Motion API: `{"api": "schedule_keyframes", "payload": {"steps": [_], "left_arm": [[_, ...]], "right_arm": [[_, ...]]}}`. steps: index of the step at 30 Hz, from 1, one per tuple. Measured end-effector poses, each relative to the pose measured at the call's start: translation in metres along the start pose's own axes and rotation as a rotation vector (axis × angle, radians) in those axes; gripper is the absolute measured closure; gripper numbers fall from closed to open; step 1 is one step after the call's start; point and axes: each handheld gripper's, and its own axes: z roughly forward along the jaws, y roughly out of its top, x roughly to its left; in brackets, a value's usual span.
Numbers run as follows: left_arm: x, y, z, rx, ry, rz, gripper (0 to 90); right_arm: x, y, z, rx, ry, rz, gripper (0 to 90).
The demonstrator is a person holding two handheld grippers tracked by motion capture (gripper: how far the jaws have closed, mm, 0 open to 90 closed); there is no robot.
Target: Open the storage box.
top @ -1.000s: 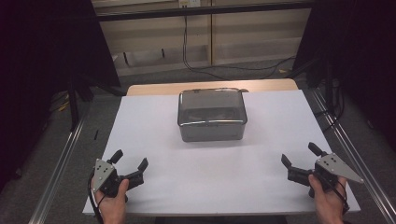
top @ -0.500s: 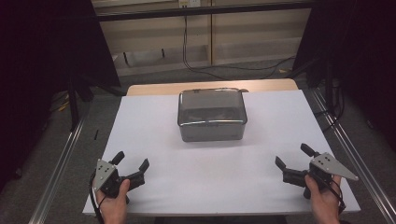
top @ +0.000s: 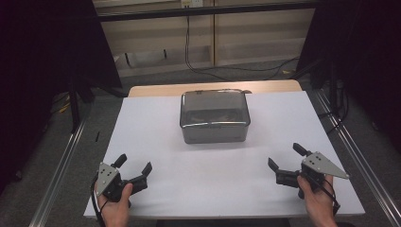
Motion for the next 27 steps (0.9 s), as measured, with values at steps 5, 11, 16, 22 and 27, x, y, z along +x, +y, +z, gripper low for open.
{"api": "schedule_keyframes", "payload": {"steps": [5, 11, 16, 22, 27], "left_arm": [[0.002, 0.0, -0.001, -0.003, 0.013, -0.012, 3.3], [0.003, -0.001, -0.004, 0.01, 0.01, -0.027, 3.1], [0.002, 0.001, -0.006, 0.003, 0.012, -0.021, 3.1], [0.0, 0.0, -0.005, 0.014, -0.004, -0.009, 3.1], [-0.001, 0.0, -0.003, 0.015, -0.003, -0.003, 3.1]], "right_arm": [[0.008, 0.005, 0.017, 0.009, 0.015, 0.011, 1.4], [0.017, 0.01, 0.032, 0.004, 0.054, 0.004, 0.9], [0.024, 0.013, 0.045, 0.002, 0.124, -0.023, 0.8], [0.031, 0.015, 0.052, -0.013, 0.133, -0.035, 0.8], [0.034, 0.022, 0.06, -0.025, 0.139, -0.037, 0.8]]}}
